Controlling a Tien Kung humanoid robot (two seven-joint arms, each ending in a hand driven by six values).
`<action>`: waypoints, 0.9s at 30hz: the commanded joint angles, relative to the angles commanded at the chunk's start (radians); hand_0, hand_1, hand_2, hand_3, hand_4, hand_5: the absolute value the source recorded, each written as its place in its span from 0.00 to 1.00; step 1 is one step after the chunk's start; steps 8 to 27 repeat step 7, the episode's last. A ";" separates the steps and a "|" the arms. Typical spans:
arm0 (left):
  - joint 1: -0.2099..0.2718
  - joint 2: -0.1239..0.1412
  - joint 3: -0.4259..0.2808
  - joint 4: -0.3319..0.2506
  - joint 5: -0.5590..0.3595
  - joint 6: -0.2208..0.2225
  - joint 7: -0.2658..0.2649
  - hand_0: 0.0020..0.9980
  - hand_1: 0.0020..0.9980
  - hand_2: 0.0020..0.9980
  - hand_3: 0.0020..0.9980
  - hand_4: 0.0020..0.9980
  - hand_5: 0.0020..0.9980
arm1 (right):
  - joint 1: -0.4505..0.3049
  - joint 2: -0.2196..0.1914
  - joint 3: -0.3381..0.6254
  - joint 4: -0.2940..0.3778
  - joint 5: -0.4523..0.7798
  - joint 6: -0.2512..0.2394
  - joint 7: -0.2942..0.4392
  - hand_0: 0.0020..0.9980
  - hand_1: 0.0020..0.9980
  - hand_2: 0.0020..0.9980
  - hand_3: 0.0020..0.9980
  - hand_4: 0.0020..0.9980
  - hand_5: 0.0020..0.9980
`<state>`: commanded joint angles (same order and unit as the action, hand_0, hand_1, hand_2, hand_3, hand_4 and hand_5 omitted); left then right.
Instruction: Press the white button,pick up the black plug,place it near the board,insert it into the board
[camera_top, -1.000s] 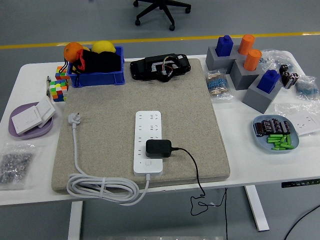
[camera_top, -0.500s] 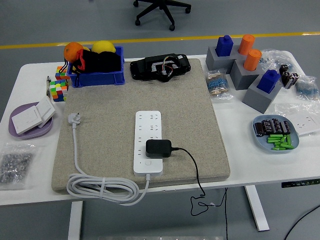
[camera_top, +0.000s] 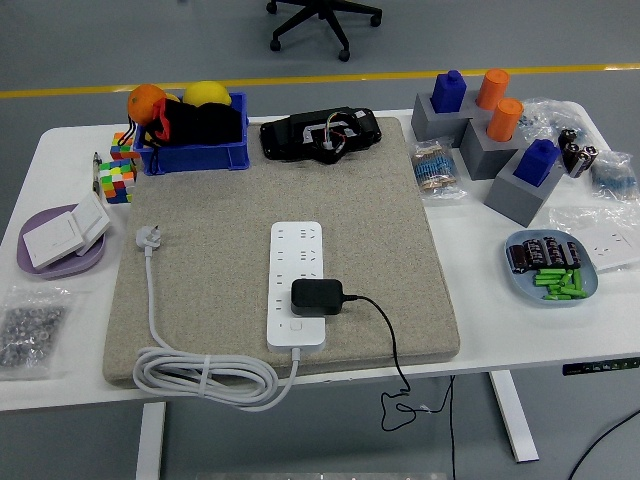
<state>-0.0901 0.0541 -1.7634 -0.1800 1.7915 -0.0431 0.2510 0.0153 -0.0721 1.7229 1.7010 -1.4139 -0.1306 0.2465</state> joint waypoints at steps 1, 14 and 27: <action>0.001 0.002 0.008 0.000 -0.007 0.000 -0.002 0.83 0.80 0.78 0.81 0.60 0.50 | 0.001 -0.002 -0.004 0.000 0.000 0.001 0.000 0.75 0.68 0.67 0.67 0.87 0.56; 0.003 0.004 0.011 0.000 -0.010 0.002 -0.007 0.83 0.80 0.78 0.81 0.60 0.50 | -0.010 -0.003 -0.007 0.001 -0.003 0.005 -0.004 0.75 0.68 0.67 0.67 0.87 0.56; 0.003 0.004 0.011 0.000 -0.010 0.002 -0.007 0.83 0.80 0.78 0.81 0.60 0.50 | -0.010 -0.003 -0.007 0.001 -0.003 0.005 -0.004 0.75 0.68 0.67 0.67 0.87 0.56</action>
